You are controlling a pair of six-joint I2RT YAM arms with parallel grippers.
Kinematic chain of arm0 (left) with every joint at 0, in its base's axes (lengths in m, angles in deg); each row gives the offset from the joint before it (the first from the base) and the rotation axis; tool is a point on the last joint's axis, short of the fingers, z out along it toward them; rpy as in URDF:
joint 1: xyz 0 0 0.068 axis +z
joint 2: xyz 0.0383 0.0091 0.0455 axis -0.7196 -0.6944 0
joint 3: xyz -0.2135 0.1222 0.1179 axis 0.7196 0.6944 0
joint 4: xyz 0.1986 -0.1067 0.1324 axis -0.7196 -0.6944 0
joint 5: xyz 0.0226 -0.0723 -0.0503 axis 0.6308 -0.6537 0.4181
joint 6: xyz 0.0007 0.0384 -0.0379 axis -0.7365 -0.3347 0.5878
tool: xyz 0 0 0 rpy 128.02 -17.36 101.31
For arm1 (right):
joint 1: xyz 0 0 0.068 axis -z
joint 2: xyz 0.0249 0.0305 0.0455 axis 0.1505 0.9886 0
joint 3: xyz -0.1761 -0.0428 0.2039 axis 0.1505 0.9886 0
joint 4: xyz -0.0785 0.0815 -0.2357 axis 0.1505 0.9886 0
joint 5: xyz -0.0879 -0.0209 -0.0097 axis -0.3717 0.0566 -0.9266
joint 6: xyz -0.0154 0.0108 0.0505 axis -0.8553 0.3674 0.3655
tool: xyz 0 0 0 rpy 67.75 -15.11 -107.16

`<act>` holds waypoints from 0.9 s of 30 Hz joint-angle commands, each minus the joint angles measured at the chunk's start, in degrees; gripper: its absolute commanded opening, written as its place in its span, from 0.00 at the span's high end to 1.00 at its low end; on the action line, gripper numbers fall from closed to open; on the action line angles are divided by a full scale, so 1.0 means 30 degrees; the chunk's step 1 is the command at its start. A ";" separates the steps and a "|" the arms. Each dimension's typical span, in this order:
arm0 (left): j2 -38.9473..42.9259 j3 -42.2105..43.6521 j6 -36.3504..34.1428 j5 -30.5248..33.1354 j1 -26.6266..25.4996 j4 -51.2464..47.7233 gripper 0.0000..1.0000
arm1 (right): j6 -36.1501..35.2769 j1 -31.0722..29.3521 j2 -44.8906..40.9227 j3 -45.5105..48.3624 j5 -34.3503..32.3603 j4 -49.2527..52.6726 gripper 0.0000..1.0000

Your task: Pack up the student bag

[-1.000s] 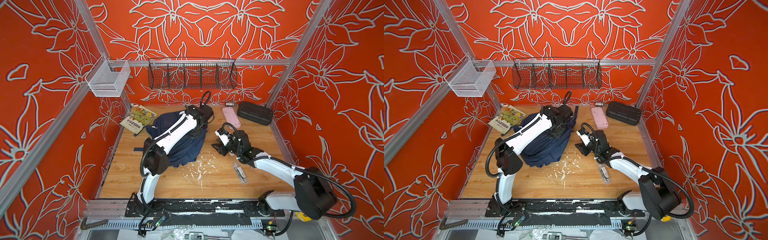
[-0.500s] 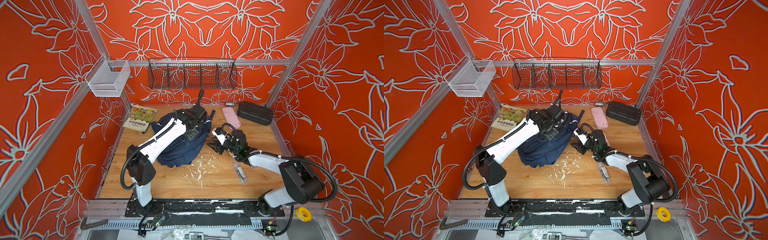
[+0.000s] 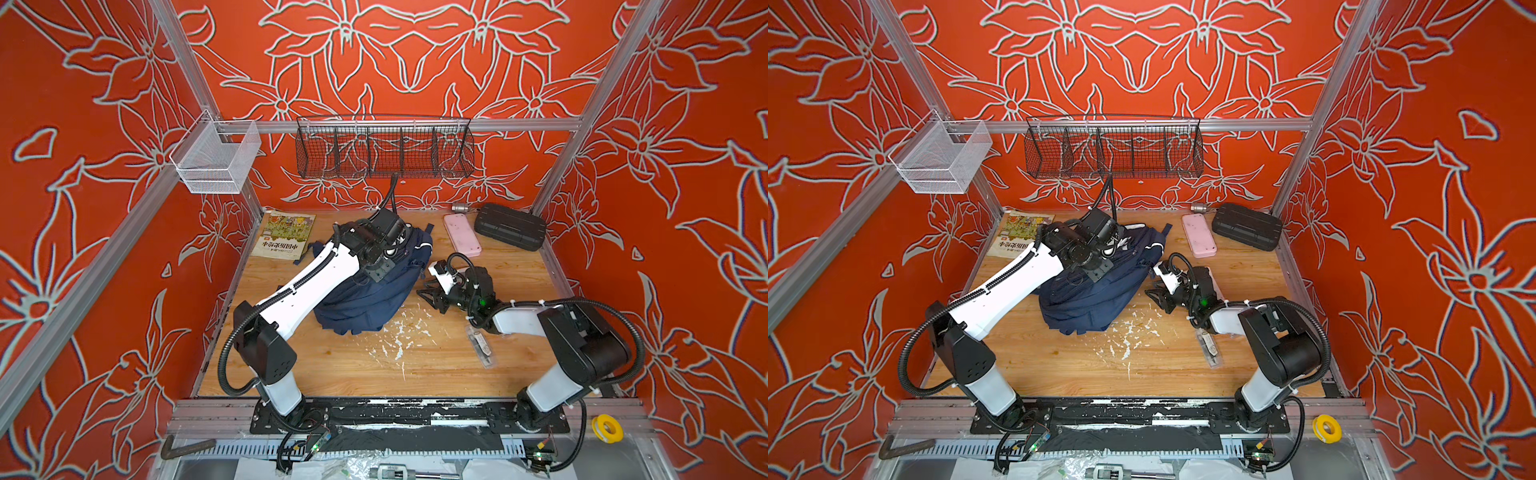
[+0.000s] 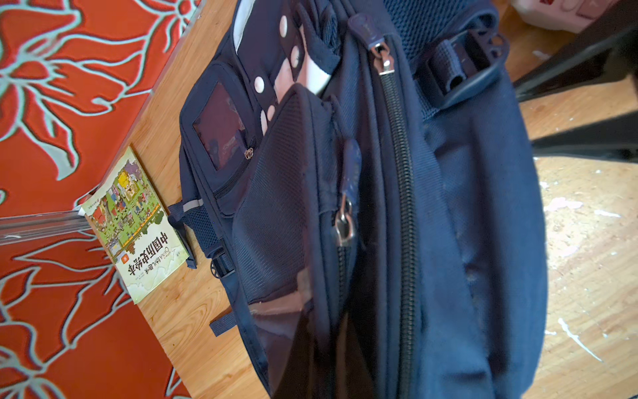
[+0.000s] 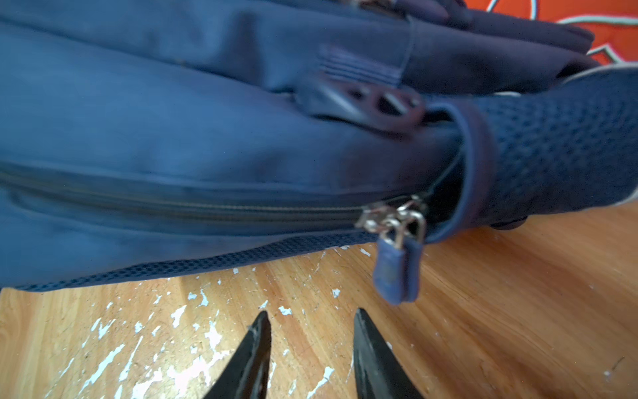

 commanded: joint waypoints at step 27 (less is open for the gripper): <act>0.1096 -0.0313 0.0295 -0.0566 0.0034 0.1828 1.00 | 0.2286 0.0813 -0.0225 0.1784 0.2447 -0.4870 0.68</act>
